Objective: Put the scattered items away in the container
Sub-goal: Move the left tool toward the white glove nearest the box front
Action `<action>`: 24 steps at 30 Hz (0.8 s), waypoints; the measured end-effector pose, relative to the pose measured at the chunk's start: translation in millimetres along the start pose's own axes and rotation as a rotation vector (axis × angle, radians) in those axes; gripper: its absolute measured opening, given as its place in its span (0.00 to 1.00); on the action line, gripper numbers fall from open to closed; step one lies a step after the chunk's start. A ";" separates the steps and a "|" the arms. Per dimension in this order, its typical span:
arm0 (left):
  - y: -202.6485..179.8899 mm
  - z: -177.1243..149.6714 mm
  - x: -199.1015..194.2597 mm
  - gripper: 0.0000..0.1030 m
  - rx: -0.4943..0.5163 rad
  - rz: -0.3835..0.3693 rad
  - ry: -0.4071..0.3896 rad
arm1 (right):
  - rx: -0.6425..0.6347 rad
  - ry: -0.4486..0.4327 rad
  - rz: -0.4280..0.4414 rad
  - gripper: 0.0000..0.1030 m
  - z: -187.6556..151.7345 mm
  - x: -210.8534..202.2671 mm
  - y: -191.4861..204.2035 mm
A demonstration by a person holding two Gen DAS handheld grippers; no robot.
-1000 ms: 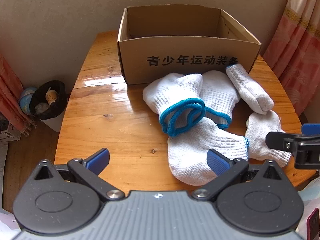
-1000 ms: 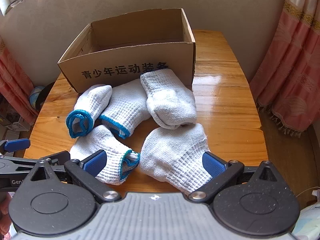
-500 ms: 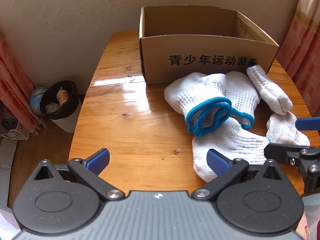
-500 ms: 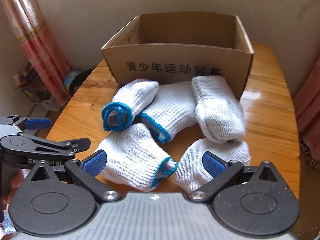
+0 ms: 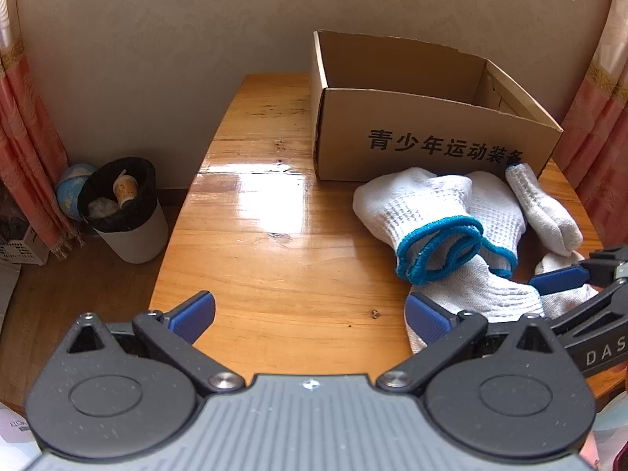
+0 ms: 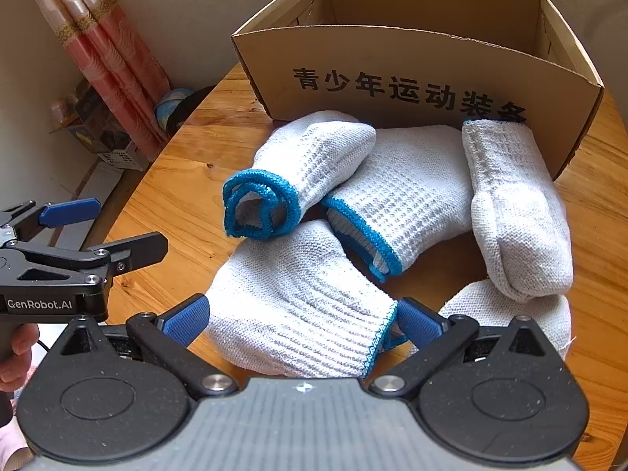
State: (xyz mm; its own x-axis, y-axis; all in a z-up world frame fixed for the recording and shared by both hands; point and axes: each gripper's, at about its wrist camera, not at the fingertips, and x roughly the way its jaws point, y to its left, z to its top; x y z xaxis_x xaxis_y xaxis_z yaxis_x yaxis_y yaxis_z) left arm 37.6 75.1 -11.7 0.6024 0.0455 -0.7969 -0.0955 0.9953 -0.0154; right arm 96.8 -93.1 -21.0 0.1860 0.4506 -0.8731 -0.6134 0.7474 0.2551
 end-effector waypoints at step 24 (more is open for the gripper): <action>3.4 -8.1 13.1 0.99 0.026 -0.058 0.069 | -0.060 -0.022 0.080 1.00 -21.4 -13.8 -1.9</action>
State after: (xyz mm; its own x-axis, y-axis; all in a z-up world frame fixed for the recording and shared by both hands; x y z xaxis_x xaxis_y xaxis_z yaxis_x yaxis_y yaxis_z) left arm 38.8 78.4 -27.1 0.5502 -0.0175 -0.8349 -0.0409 0.9980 -0.0479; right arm 78.9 -111.1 -18.3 0.1505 0.5187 -0.8416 -0.6716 0.6784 0.2980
